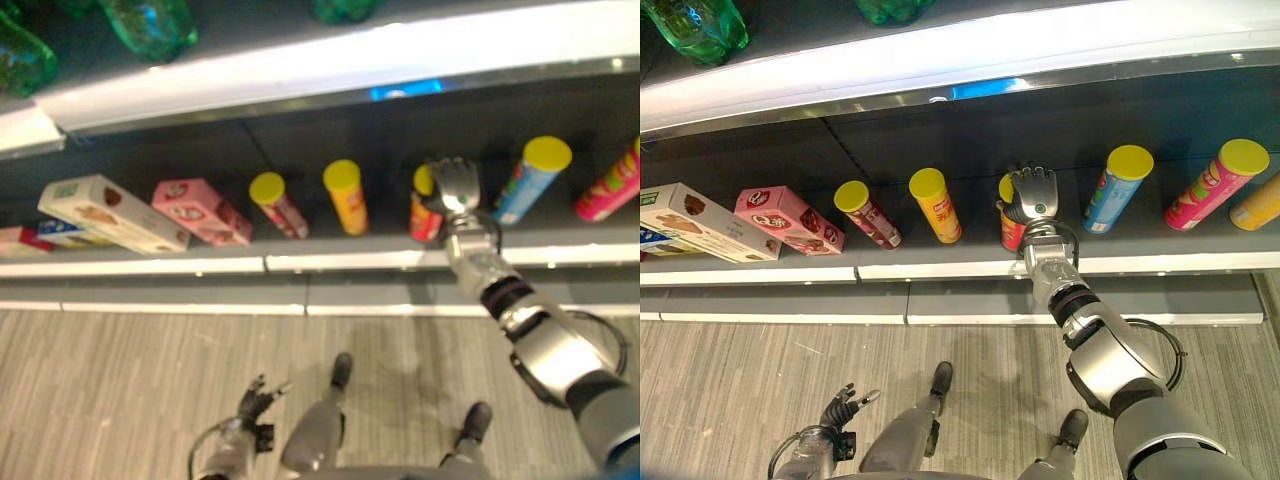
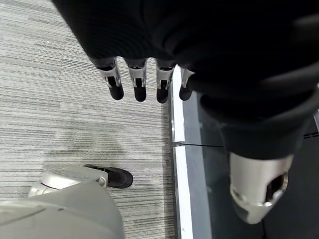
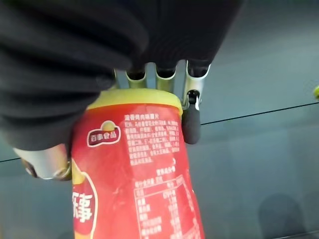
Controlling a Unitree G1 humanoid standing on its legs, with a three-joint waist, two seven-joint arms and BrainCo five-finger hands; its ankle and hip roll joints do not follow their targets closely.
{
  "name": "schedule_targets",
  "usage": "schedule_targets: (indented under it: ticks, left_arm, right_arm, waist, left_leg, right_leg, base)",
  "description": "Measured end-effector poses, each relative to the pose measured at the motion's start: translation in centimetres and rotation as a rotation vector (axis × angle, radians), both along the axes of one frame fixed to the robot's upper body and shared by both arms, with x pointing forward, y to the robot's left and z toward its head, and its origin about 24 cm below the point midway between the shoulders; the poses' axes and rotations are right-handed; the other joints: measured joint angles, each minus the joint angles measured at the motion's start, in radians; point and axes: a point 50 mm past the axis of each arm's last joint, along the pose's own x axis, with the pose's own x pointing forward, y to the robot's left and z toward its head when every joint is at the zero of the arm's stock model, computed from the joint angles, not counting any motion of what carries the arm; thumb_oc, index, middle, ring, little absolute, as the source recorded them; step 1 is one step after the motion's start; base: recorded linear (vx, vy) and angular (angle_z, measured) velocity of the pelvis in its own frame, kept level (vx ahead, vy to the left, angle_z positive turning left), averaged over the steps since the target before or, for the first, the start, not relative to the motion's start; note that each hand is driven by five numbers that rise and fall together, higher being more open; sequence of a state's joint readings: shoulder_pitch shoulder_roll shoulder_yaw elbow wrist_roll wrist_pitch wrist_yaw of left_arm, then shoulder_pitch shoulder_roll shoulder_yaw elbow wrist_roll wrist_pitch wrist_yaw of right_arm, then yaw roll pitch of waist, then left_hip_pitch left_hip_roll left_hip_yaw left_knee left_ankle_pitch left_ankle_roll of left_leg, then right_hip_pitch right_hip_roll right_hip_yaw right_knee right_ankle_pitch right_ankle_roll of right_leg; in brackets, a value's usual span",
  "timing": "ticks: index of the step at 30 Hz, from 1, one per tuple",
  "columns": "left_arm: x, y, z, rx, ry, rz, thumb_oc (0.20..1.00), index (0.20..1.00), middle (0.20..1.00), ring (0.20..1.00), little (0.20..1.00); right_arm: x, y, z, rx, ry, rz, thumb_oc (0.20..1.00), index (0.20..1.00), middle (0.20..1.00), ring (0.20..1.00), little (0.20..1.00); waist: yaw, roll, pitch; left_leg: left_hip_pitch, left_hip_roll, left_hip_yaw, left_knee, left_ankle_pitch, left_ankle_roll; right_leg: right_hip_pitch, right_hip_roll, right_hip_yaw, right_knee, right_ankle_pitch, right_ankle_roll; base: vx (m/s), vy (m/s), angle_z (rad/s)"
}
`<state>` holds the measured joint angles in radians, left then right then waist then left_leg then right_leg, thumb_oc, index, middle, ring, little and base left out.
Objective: Put the goods on the table back onto the shelves and tidy them up.
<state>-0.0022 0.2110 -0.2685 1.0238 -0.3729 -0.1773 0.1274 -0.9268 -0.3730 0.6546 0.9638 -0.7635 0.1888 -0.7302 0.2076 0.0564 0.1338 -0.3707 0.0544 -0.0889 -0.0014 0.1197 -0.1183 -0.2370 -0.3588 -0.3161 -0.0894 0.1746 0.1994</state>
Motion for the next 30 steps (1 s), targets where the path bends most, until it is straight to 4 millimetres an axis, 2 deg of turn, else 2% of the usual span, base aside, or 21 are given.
schedule_targets:
  ticks: [17,26,30]
  left_arm:
    - [-0.1,0.0,0.0,0.002,0.006,-0.003,1.0,1.0,1.0,1.0,1.0]
    - [-0.4,0.2,-0.2,0.008,0.033,-0.005,1.0,1.0,1.0,1.0,1.0]
    - [-0.4,0.4,-0.3,0.033,0.045,-0.032,1.0,1.0,1.0,1.0,1.0]
  right_arm:
    - [0.1,-0.4,-0.1,0.112,0.015,-0.029,1.0,1.0,1.0,1.0,1.0]
    - [0.0,0.4,1.9,0.18,-0.081,0.019,1.0,1.0,1.0,1.0,1.0]
    - [-1.0,0.9,2.1,0.256,-0.128,0.073,1.0,1.0,1.0,1.0,1.0]
  waist:
    - [-0.002,-0.009,0.001]
    - [-0.01,-0.039,-0.004]
    - [-0.019,-0.073,-0.014]
  left_leg:
    - [0.022,0.003,0.0,0.0,0.0,0.0]
    - [0.058,0.004,-0.002,-0.005,-0.001,0.0]
    - [0.091,0.006,0.009,-0.019,-0.001,0.0]
  right_leg:
    - [0.023,0.003,-0.001,0.0,0.0,0.001]
    - [0.058,0.004,-0.002,0.0,-0.002,0.0]
    - [0.077,0.005,0.004,0.0,-0.003,0.0]
  base:
    - [0.0,0.0,0.0]
    - [0.0,0.002,0.0]
    - [0.0,0.021,-0.05]
